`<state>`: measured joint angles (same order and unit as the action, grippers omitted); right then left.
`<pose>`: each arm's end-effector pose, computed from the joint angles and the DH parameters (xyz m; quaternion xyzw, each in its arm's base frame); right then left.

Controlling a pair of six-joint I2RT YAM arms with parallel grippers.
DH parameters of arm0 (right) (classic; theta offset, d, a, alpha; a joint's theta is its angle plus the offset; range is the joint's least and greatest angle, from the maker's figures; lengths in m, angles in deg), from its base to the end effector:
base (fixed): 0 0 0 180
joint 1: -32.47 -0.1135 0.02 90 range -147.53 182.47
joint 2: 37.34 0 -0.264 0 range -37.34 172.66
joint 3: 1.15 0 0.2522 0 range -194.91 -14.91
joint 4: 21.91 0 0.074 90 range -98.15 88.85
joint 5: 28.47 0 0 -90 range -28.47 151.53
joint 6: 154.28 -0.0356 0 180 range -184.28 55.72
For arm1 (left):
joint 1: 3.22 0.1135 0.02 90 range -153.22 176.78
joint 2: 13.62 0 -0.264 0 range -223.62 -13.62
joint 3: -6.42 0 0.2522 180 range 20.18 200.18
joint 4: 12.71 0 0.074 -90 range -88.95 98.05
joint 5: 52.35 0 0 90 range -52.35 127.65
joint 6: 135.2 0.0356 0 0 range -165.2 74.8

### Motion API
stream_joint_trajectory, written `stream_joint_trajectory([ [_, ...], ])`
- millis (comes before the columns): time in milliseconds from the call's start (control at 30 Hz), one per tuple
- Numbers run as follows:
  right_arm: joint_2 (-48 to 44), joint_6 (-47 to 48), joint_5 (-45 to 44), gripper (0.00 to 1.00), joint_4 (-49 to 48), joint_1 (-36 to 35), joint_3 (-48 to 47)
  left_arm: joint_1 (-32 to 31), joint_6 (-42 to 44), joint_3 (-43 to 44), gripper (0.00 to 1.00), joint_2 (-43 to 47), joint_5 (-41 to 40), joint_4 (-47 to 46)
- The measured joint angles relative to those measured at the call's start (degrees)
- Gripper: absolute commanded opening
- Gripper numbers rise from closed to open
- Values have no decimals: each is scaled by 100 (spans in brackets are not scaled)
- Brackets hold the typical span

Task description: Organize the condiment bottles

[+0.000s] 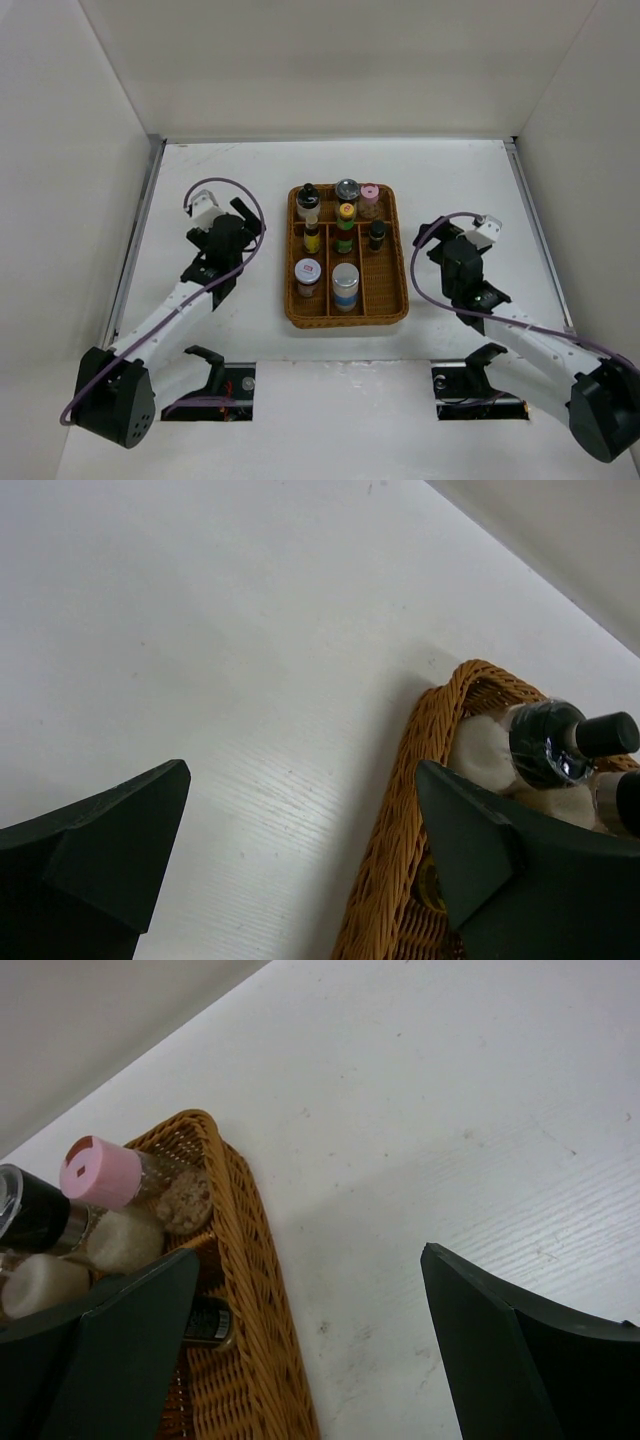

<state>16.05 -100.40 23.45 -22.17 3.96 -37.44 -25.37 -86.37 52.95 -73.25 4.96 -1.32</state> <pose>0.1873 0.0768 0.2217 0.2444 0.7445 0.0798 0.6161 0.2173 -0.0677 0.2410 -0.2835 0.7708 -0.0711 0.5661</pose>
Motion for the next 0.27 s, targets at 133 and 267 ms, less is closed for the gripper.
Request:
stream_joint_trajectory([
  [133, -79, -74, 127, 100, -44, 0, 26, 52, -28, 199, 100, -37, 114, 221],
  [267, -87, -111, 232, 100, -63, 0, 26, -170, -44, 319, 100, -149, 175, 293],
])
